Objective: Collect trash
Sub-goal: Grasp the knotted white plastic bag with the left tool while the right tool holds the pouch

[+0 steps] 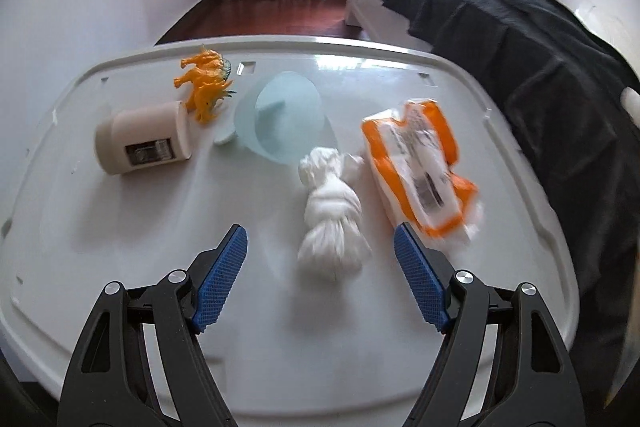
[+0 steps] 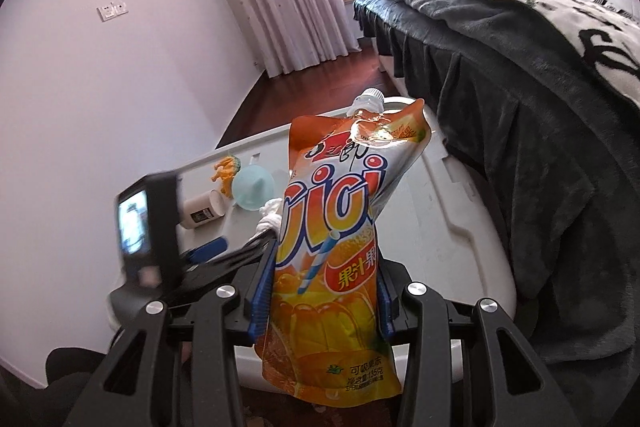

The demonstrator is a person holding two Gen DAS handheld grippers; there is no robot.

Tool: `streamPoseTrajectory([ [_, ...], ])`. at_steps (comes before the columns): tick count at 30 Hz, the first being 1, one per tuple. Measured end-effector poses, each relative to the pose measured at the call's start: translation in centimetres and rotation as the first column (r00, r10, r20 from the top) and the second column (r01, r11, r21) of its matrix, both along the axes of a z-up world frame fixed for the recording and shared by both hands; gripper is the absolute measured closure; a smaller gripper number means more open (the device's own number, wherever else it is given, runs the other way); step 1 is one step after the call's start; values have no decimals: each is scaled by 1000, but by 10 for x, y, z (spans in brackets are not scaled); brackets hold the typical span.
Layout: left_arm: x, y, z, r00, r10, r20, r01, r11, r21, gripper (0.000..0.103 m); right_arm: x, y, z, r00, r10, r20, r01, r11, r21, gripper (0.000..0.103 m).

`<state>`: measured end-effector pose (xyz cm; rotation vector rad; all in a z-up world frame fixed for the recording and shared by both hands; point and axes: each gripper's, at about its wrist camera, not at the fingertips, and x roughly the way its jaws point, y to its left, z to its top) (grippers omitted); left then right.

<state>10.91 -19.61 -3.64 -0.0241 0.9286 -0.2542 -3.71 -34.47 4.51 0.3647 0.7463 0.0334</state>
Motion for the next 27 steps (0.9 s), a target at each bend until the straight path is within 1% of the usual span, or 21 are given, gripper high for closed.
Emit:
streamPoseTrajectory([
  [3,18,-1,-9,999,28,-31,-28,999,-19,29,6,-3,-2,1000,18,-9,-18,999,44,61],
  [5,30,-4,-16,998,42,-52,-43,999,-15,29,7,-2,-1,1000,27,-11,-26,998,55,61],
  [6,35,-5,-20,997,45,-65,-46,999,-8,29,7,-2,0,1000,29,-9,-28,998,58,61],
  [7,35,-8,-21,998,47,-40,-46,999,16,29,8,-1,1,999,32,-6,-32,997,64,61],
  [8,35,-10,-22,999,40,-36,-39,999,33,29,9,-1,1,999,33,-4,-33,997,69,61],
  [9,35,-13,-23,999,31,-35,-28,998,65,33,9,0,2,999,33,-2,-33,997,71,61],
  [10,34,-15,-24,999,13,-40,-10,998,67,44,9,0,2,999,33,-1,-33,997,71,61],
  [11,34,-17,-26,999,-1,-47,5,998,69,64,10,0,2,999,32,0,-32,997,71,61],
  [12,33,-18,-25,999,-8,-44,11,997,73,72,10,0,2,999,32,0,-32,997,72,61],
  [14,32,-14,-26,999,-21,-49,23,999,35,72,10,0,2,1000,28,-1,-28,997,76,61],
  [16,30,-10,-26,998,-30,-48,31,999,17,73,10,-1,0,1000,23,-6,-22,996,88,61],
  [20,14,1,-21,997,-56,-44,57,998,23,73,17,-4,-5,1000,14,-27,-11,994,106,61],
  [24,-10,23,2,998,-63,-7,64,998,20,73,25,3,-6,999,14,-39,-10,995,100,61],
  [27,-33,44,22,998,-61,28,59,997,45,73,33,18,-8,998,37,-51,-33,996,78,61],
])
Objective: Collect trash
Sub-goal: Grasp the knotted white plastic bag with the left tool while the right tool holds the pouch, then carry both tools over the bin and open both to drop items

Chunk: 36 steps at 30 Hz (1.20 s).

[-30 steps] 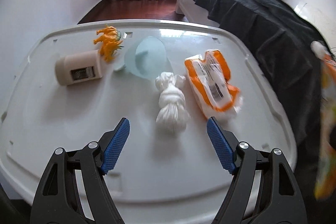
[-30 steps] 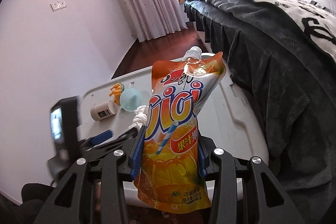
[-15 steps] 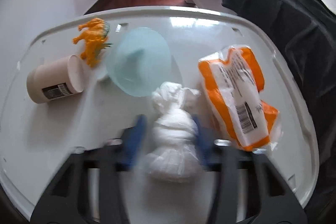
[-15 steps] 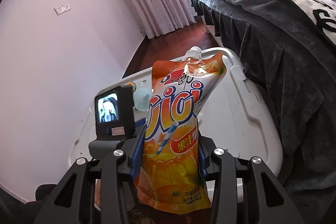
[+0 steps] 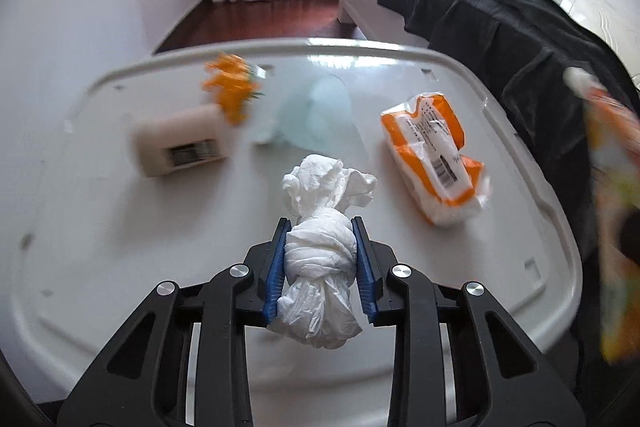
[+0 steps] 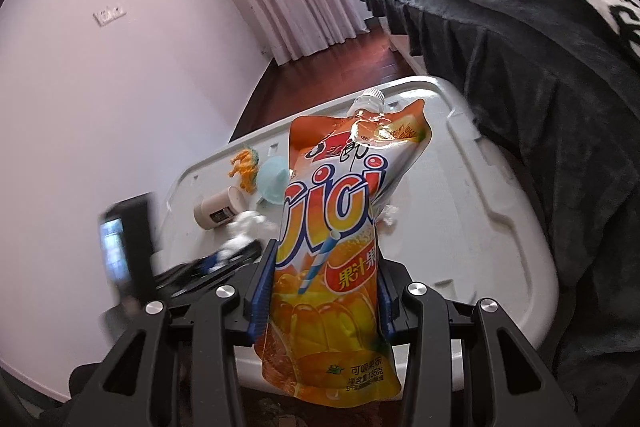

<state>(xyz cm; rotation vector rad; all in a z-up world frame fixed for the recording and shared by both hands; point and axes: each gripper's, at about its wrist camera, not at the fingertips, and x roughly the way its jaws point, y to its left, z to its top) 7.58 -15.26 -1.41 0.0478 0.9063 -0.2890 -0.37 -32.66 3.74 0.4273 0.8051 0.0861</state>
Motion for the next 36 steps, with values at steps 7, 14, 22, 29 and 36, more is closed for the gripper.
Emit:
streamPoseTrajectory([
  [7,-63,59,28,998,59,28,-59,998,10,73,5,48,0,998,61,16,-59,991,-122,61],
  [14,-135,107,17,997,74,-3,-74,997,26,73,-48,104,-14,986,147,76,-129,970,-208,61],
  [22,-204,145,-20,994,65,-84,-63,998,28,73,-136,148,-41,984,163,69,-146,967,-207,61],
  [29,-207,152,-51,986,44,-160,-37,998,43,73,-167,182,-76,972,235,-24,-233,935,-265,61],
  [36,-206,145,-62,983,26,-180,-14,998,64,73,-160,175,-99,970,210,-120,-233,947,-222,61],
])
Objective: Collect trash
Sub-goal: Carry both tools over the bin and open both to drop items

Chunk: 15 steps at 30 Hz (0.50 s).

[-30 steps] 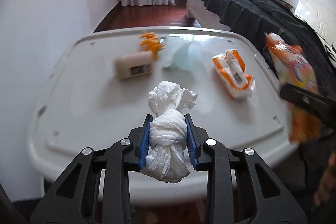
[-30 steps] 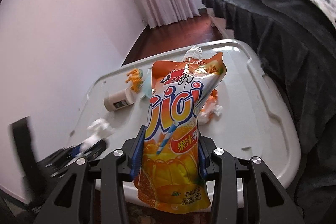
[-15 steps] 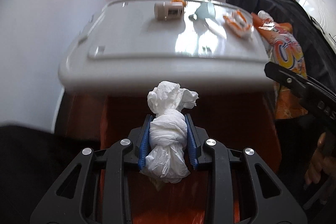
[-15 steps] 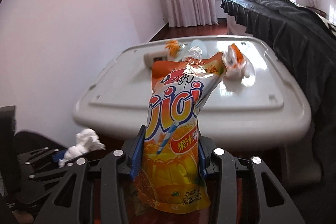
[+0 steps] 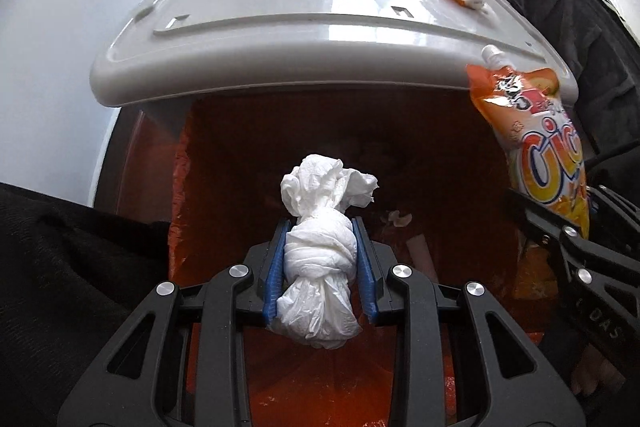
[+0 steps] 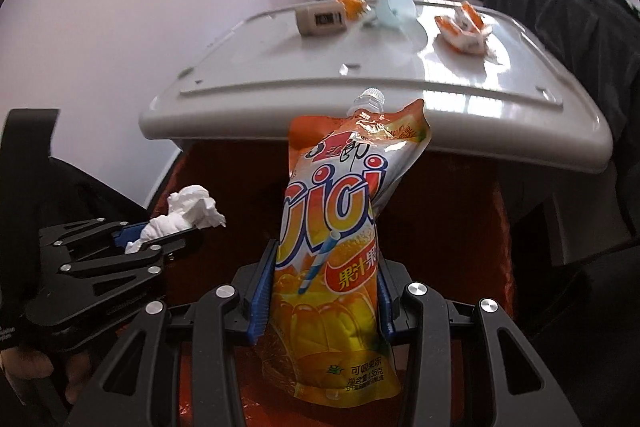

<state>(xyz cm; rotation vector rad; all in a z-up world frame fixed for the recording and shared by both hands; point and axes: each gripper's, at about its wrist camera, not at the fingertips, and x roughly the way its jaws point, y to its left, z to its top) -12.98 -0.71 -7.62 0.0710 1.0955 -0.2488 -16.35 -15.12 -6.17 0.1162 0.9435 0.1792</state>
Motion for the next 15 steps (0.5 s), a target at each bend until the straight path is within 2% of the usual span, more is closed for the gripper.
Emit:
streamPoseTrajectory([
  [8,2,-5,-2,1000,-15,-8,15,1000,10,73,-2,-2,-3,1000,-3,-18,3,1000,3,61],
  [10,2,-5,-2,1000,-18,-14,18,1000,8,72,-1,-2,-3,1000,-2,-31,2,1000,1,57],
  [11,3,-7,-4,1000,-17,-23,17,1000,23,68,0,-2,-4,999,-6,-39,6,1000,-3,48],
  [12,4,-8,-7,999,-12,-34,13,999,44,55,0,-2,-3,999,-15,-41,15,1000,-9,40],
  [13,5,-8,-8,999,-3,-42,5,998,63,48,-1,-4,-1,999,-35,-27,35,999,-20,31],
  [14,7,-6,-10,999,8,-45,-5,998,69,38,-2,-6,0,999,-45,-18,44,999,-18,31],
  [15,7,-4,-9,999,14,-45,-11,998,60,38,-2,-8,1,999,-51,-14,51,999,-9,31],
])
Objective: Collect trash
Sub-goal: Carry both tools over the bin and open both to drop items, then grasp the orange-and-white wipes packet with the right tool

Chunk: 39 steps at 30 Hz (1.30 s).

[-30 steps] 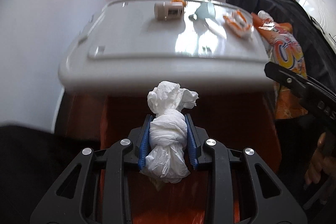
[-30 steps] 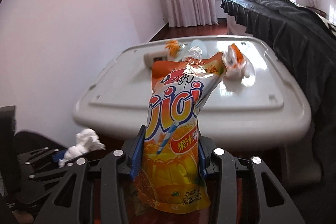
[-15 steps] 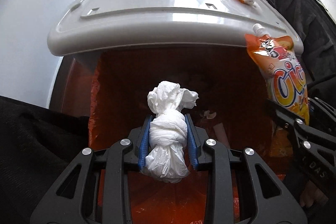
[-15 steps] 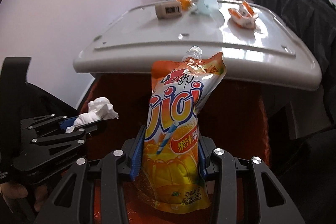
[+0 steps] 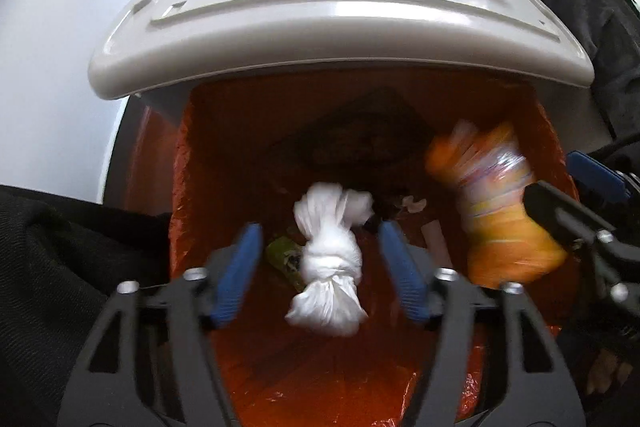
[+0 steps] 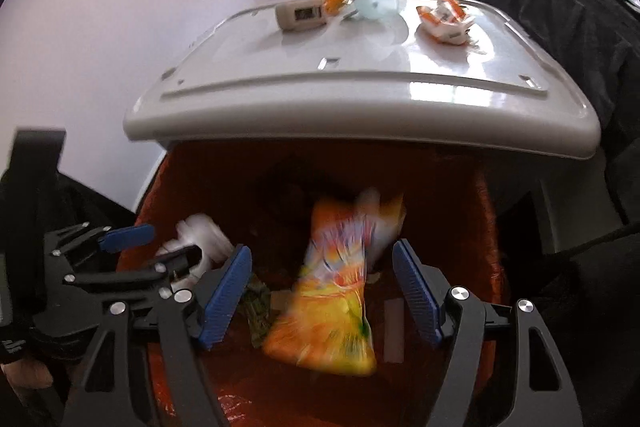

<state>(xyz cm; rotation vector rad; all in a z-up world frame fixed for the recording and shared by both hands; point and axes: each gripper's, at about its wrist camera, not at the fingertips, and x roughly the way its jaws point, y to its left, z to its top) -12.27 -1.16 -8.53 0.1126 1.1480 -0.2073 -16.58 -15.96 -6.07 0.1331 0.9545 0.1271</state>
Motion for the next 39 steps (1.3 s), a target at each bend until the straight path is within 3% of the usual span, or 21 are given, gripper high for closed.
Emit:
streamPoseTrajectory([
  [13,1,2,3,1000,7,7,-7,1000,-8,38,-1,-11,0,999,-34,1,34,999,26,31],
  [18,5,3,19,999,-3,36,5,999,-45,38,10,-26,8,998,-49,-30,53,992,119,31],
  [23,20,1,46,995,-12,101,19,997,-78,37,54,-64,40,995,-100,-18,101,981,167,31],
  [30,58,-5,74,987,16,160,3,993,-121,37,145,-115,86,984,-166,69,162,985,61,28],
  [39,112,-9,92,982,73,176,-42,984,-173,37,256,-134,63,981,-189,38,191,980,-60,24],
])
